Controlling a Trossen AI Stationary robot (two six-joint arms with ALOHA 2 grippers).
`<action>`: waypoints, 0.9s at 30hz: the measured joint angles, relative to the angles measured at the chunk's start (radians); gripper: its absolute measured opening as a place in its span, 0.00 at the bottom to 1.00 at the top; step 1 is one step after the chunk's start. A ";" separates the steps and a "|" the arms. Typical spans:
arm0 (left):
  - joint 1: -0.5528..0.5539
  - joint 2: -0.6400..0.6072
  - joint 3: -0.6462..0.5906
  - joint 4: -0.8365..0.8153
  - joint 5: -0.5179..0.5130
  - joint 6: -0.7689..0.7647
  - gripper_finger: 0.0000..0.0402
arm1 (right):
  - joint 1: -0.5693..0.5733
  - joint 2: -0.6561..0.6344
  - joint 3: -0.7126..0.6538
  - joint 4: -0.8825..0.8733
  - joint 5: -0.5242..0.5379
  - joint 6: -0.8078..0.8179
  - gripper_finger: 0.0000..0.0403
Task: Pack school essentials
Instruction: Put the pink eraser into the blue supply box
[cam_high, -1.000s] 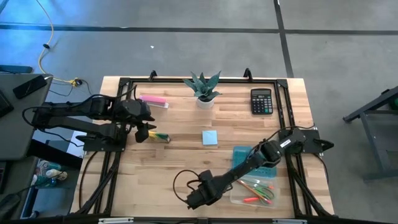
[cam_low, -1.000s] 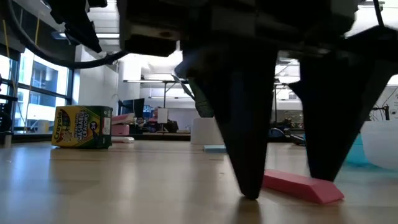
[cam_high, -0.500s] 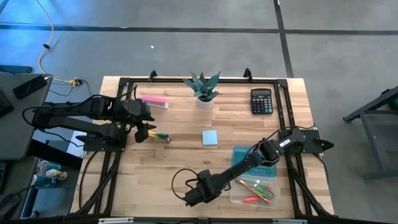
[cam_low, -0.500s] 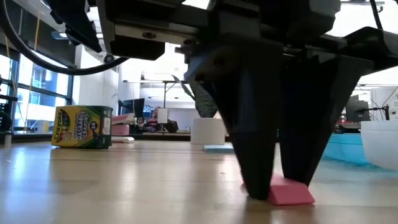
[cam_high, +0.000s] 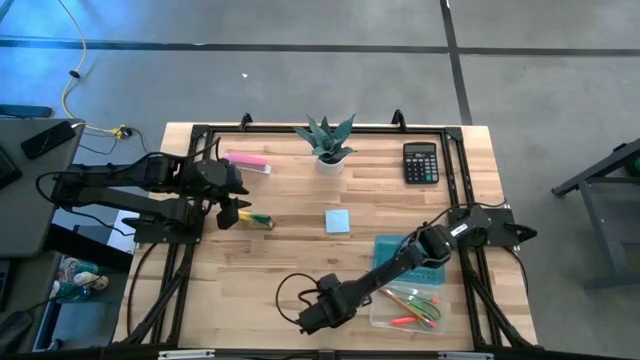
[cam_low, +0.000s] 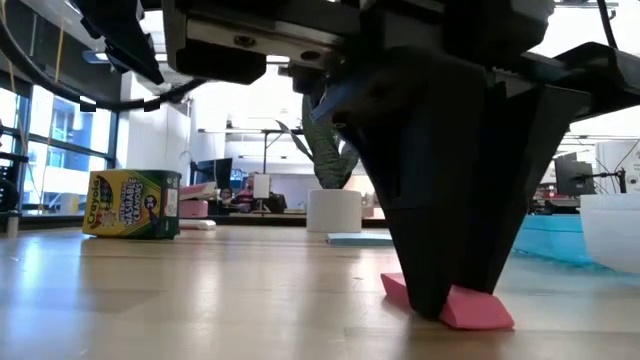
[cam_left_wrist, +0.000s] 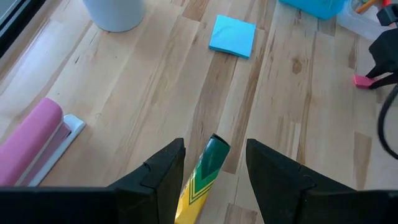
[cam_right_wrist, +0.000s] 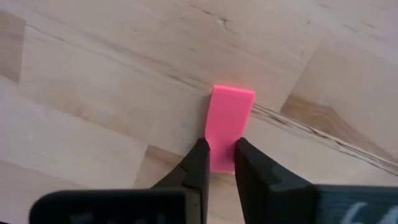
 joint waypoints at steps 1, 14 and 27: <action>0.000 0.000 0.000 0.000 0.000 0.000 0.40 | 0.005 -0.005 -0.001 0.000 0.019 0.008 0.10; 0.000 0.000 0.000 0.000 0.000 0.008 0.40 | 0.087 -0.128 -0.002 -0.156 0.233 0.193 0.11; 0.000 0.000 0.000 0.000 -0.001 0.008 0.40 | 0.171 -0.248 -0.079 -0.364 0.286 0.308 0.11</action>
